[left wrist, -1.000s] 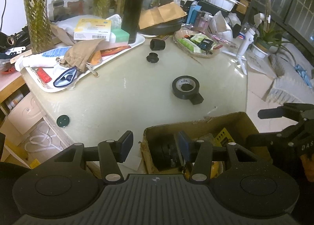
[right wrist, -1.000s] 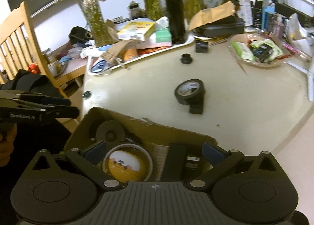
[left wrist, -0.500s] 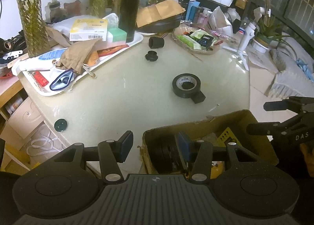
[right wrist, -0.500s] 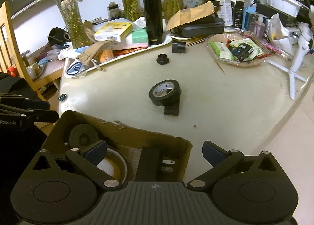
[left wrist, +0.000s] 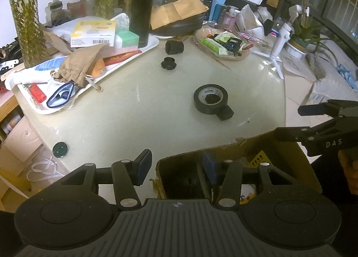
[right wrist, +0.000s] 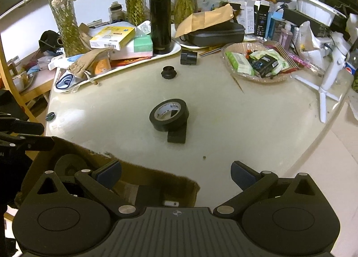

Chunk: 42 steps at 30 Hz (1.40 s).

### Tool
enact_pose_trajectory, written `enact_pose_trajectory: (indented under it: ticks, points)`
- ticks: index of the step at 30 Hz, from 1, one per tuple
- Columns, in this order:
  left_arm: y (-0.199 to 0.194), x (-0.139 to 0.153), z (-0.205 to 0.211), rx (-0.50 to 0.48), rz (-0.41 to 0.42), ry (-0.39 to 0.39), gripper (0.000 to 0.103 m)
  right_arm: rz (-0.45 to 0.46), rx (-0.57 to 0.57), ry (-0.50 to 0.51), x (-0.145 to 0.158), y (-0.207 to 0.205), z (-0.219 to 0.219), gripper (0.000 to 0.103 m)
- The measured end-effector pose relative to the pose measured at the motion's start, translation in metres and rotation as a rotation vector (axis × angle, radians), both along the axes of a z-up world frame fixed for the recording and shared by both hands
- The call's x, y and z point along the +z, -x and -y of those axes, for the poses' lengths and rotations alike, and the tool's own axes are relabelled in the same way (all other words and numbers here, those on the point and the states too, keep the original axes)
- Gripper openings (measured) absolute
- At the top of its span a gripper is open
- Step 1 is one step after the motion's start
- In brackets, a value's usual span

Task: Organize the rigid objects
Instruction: 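Move the open right tool toward the black electrical tape roll, then close the right tool on the black electrical tape roll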

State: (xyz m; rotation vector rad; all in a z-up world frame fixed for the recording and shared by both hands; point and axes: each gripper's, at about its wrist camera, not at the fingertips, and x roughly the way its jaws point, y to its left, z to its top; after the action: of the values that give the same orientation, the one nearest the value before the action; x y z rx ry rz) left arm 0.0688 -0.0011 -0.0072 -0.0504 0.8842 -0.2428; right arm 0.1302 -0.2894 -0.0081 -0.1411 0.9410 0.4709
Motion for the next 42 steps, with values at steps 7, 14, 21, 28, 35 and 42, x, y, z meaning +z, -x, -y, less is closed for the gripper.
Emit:
enact_pose_trajectory:
  ticks: [7, 14, 21, 28, 35, 42]
  points:
    - [-0.010, -0.003, 0.003, -0.002, 0.005, 0.005, 0.049, 0.027, 0.008, 0.001, -0.004, -0.014, -0.009, 0.103]
    - [-0.019, -0.001, 0.007, -0.017, 0.017, 0.008, 0.049, 0.056, 0.046, -0.013, 0.002, -0.032, -0.017, 0.103]
    - [-0.029, 0.005, 0.009, -0.013, 0.045, 0.015, 0.049, 0.087, 0.091, 0.000, 0.007, -0.044, -0.025, 0.103]
    - [-0.033, 0.006, 0.016, -0.036, 0.108, -0.059, 0.049, 0.108, 0.178, 0.085, -0.001, -0.051, -0.039, 0.103]
    - [-0.036, 0.000, 0.006, -0.017, 0.102, -0.039, 0.049, 0.097, 0.240, 0.107, -0.011, -0.066, -0.045, 0.103]
    - [-0.037, -0.002, 0.000, 0.002, 0.101, -0.014, 0.049, 0.065, 0.316, 0.119, -0.022, -0.078, -0.055, 0.103]
